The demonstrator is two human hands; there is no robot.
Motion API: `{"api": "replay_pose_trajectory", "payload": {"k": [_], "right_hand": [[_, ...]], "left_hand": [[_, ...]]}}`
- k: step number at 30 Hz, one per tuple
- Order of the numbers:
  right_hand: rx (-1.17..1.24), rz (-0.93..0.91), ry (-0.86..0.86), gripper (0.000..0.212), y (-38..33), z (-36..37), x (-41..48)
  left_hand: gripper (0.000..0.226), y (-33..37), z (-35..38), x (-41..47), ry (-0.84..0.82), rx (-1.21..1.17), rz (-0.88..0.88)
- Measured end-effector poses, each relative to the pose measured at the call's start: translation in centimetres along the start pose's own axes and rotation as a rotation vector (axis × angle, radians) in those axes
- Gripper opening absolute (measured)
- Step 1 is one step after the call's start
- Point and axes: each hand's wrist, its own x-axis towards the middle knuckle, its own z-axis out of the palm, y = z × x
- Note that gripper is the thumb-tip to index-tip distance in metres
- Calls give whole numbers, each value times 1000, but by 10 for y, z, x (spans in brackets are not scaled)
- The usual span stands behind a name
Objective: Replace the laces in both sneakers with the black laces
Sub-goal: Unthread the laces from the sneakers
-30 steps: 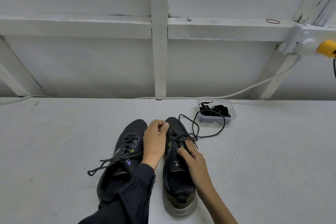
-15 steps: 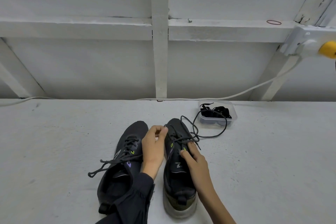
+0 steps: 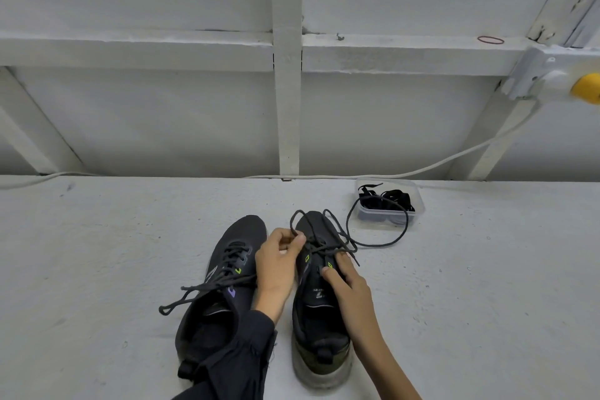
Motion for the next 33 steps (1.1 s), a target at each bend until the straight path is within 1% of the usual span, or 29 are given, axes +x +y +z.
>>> {"api": "replay_pose_trajectory", "payload": {"k": [2,4,5,7,8,10,11,14,15,16,18,19,21,23,25,26,28,29,30,31,33], "right_hand": [[7,9,4,65,-2,0,-1],[21,27,3,70,-2,1,-2],[23,32,1,71,-2,1,-2],[30,29,-7,69,0,1,-2],[32,25,-9,65,-2,2,-2],[26,3,-13,41,-4,1,-3],[19,-1,-12,31,-4,0,-2],[1,21,-6,29,-4,-2,-2],[3,27,-8,27,-3,-1,-3],[3,27,-4,31,-4,0,-3],[16,18,-9,56,-4,1,-3],[27,9,-10,65,-3,1,-3],[31,17,-1,70,-2,2,-1],[23,18,8,70,-1,1,-1],[23,14,-2,65,1,1,0],[29,14,-9,56,1,0,-1],[30,14,-16,29,-3,-1,-1],[29,16,-18,22,-2,-2,-1],[27,26,-14,22,-3,-2,-1],[24,27,-9,23,-2,-2,-1],[28,21,-1,45,0,0,-1]], "left_hand": [[11,13,-3,3,81,-93,53],[12,21,-5,5,135,-145,96],[10,23,-5,5,143,-156,99],[6,18,-3,4,118,-163,50],[10,13,-1,2,92,-154,13],[20,-2,4,-5,28,-123,-62],[21,-8,7,-8,0,-105,-93],[8,-15,9,-10,-22,-34,-98],[8,-12,7,-7,-10,-22,-77],[9,-8,5,-5,13,-25,-48],[10,8,-1,0,86,-84,26],[11,16,-3,2,127,-122,64],[11,27,-6,6,182,-171,126],[8,26,-5,7,172,-183,117],[7,14,0,3,117,-184,36],[11,5,3,-1,84,-170,-6],[11,-12,9,-8,23,-119,-69],[9,-17,11,-9,6,-91,-83],[12,-19,11,-9,7,-61,-81],[15,-19,10,-6,19,-40,-70],[13,-9,6,-1,78,-54,-19]]}}
